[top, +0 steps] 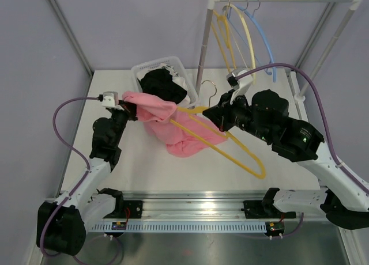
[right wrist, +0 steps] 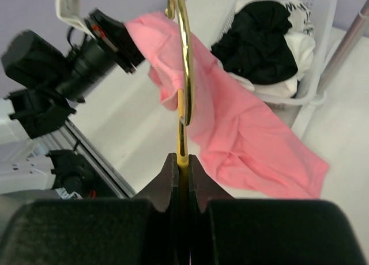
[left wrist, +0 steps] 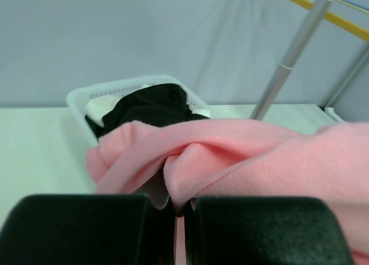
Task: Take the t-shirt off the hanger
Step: Remove the tshirt from the hanger
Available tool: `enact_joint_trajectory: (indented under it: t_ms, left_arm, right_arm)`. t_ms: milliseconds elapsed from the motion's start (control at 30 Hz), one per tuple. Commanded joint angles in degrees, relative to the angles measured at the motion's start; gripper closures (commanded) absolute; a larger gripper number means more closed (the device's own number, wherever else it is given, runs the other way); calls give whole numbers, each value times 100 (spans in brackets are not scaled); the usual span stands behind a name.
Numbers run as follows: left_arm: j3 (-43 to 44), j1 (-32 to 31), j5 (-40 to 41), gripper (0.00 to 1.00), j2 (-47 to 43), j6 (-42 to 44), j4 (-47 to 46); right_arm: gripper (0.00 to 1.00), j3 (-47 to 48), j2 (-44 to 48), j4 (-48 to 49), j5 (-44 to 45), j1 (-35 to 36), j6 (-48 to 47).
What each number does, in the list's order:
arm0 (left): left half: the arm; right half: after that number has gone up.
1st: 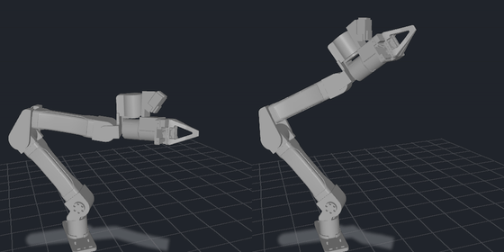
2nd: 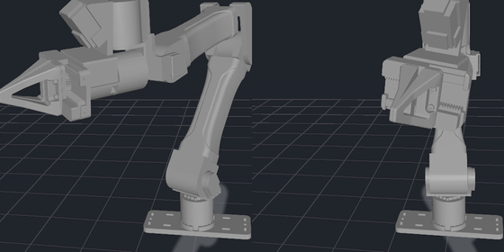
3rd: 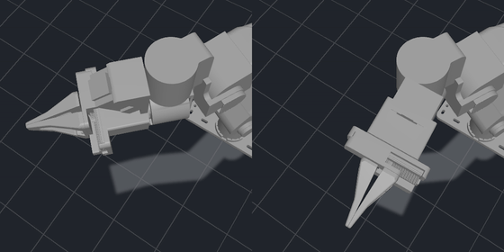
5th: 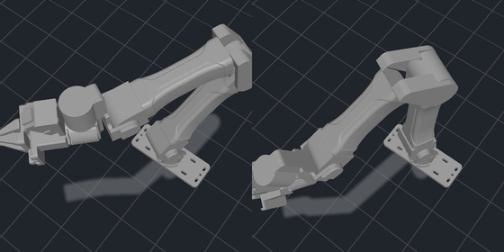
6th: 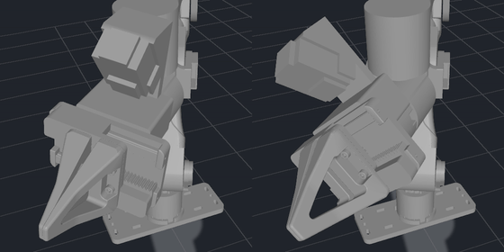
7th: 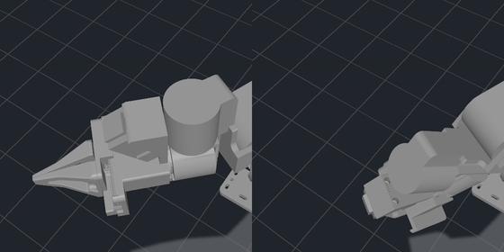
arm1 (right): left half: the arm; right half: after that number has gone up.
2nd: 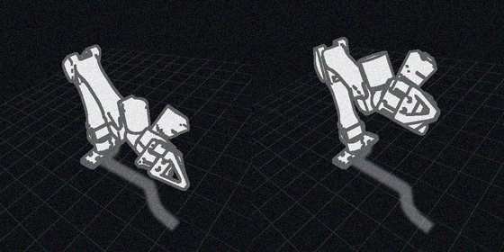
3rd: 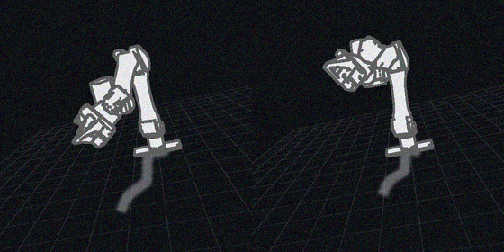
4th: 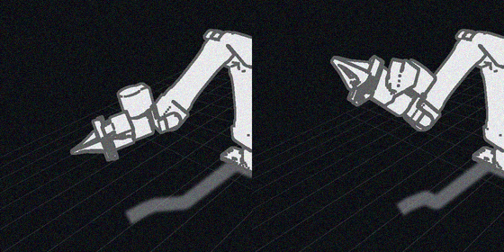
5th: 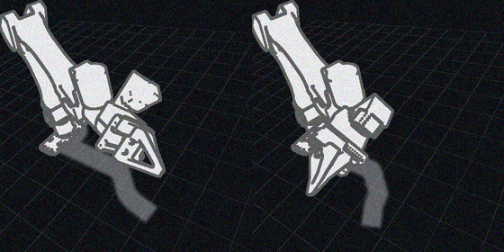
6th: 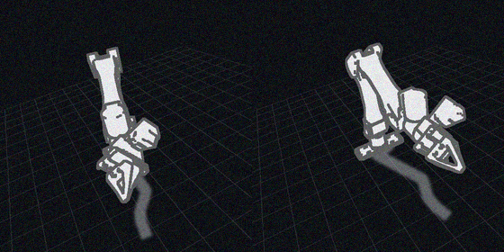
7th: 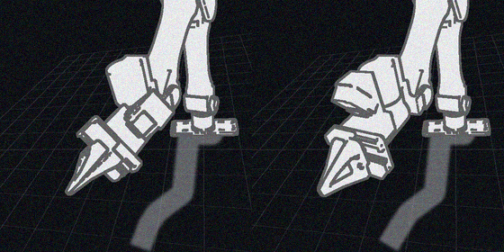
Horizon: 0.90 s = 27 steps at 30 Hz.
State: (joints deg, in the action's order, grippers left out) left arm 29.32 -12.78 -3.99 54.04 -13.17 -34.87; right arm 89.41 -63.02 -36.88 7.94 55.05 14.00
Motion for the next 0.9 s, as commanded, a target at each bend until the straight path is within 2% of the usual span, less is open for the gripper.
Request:
enact_joint_trajectory:
  t_ms: [0, 133, 300, 367, 433, 600, 667, 800, 867]
  left_arm:
    - [250, 302, 372, 100, 1, -450, -143]
    - [258, 346, 627, 100, -8, -388, -204]
    - [258, 346, 495, 100, -139, -239, -117]
    - [363, 346, 697, 100, -201, -178, 111]
    - [486, 346, 444, 100, -280, 59, 340]
    - [522, 258, -812, 100, -280, 148, 280]
    - [539, -30, -963, 100, -263, 392, 367]
    - [513, -874, -552, 100, -420, 1428, 1306]
    - [469, -1312, -542, 100, -456, 1659, 1779]
  right_arm:
    - [100, 235, -122, -635, 260, -12, -222]
    - [100, 103, -35, -750, 786, -12, -179]
    - [100, -248, 553, -250, 1006, -12, -38]
    - [100, -432, 851, -31, 1515, -20, 102]
    - [100, -546, 993, 128, 1919, -12, 129]
    - [100, -714, 1012, 805, 1667, -12, -362]
    - [100, -627, 854, 884, 1745, -12, -415]
    - [100, -547, 748, 963, 1825, -3, -380]
    - [100, -643, 826, 1130, 1667, -12, -380]
